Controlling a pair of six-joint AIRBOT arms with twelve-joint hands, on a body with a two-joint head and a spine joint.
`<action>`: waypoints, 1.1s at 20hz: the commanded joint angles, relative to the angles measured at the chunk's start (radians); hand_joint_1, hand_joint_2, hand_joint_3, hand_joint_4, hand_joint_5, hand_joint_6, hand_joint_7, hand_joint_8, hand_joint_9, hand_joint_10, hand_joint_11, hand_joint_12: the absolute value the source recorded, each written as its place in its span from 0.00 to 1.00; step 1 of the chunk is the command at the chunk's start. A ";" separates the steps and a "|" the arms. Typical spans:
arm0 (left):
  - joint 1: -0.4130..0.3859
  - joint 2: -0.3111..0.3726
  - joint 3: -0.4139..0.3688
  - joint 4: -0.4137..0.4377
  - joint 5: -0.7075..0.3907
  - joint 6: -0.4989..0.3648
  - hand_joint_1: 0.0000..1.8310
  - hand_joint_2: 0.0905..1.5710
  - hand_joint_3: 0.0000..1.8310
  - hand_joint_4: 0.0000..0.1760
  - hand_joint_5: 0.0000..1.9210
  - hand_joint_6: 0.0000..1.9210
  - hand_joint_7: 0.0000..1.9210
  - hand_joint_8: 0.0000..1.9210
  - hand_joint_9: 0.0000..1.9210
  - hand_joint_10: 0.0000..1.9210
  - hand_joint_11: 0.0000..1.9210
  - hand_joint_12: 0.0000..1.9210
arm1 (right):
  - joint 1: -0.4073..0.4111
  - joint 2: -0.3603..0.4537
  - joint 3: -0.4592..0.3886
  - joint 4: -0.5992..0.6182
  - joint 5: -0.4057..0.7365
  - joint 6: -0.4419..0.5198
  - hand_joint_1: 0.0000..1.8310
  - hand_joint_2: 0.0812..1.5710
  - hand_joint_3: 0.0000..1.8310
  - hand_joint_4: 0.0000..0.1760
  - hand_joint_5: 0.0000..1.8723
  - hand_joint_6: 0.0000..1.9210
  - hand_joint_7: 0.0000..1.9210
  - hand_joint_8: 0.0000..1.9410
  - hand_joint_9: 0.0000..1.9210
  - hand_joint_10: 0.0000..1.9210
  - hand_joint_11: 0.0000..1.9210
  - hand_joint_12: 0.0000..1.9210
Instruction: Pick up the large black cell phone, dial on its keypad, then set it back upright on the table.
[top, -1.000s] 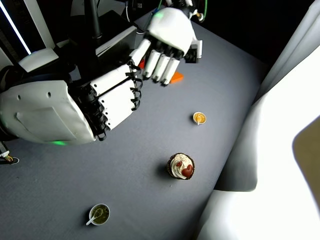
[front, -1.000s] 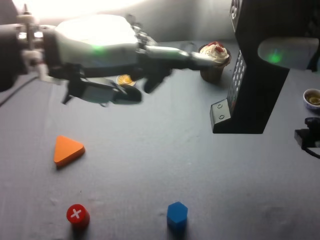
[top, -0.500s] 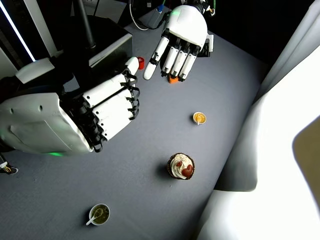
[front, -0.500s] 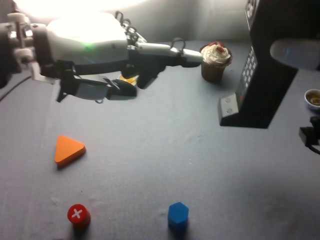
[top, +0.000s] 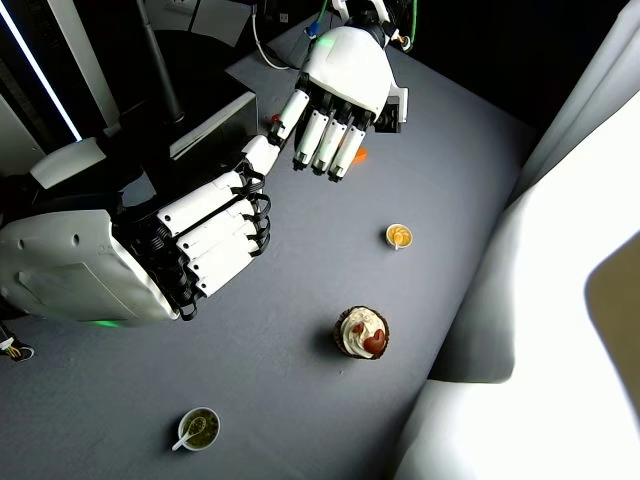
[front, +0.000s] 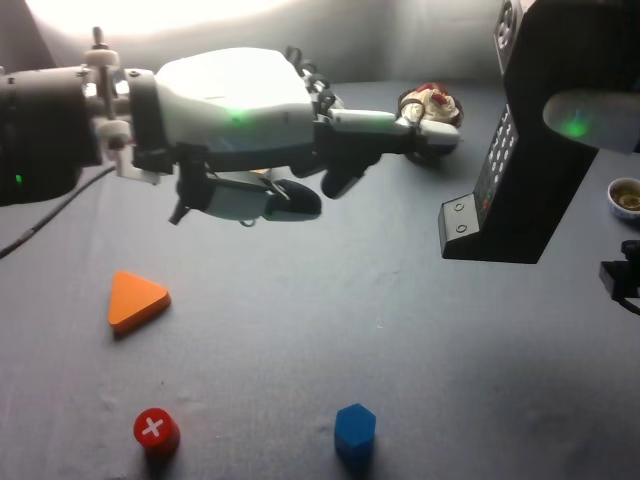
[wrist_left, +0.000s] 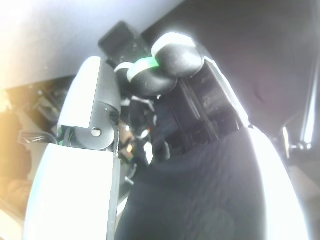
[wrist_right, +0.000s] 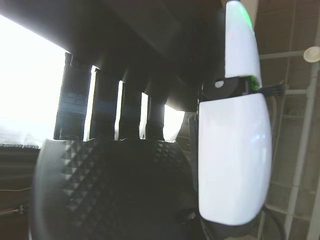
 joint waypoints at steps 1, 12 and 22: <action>-0.027 -0.008 -0.011 -0.079 -0.071 0.006 0.72 0.78 0.00 0.51 0.04 0.00 0.37 0.78 0.44 1.00 0.40 1.00 | 0.012 0.008 0.001 0.023 0.140 0.021 0.75 0.70 0.00 0.00 0.51 0.44 0.49 0.54 0.47 0.70 0.47 0.63; -0.045 -0.025 -0.060 -0.054 -0.088 -0.030 0.72 0.79 0.00 0.53 0.04 0.00 0.35 0.80 0.43 1.00 0.40 1.00 | 0.017 0.009 0.001 0.023 0.139 0.020 0.75 0.70 0.00 0.00 0.51 0.44 0.47 0.55 0.47 0.70 0.48 0.62; -0.043 0.136 -0.037 0.063 -0.329 -0.604 0.72 0.78 0.00 0.45 0.07 0.01 0.36 0.78 0.41 1.00 0.37 1.00 | -0.025 -0.048 0.076 0.078 0.197 -0.013 0.75 0.69 0.00 0.00 0.54 0.40 0.50 0.51 0.48 0.68 0.48 0.60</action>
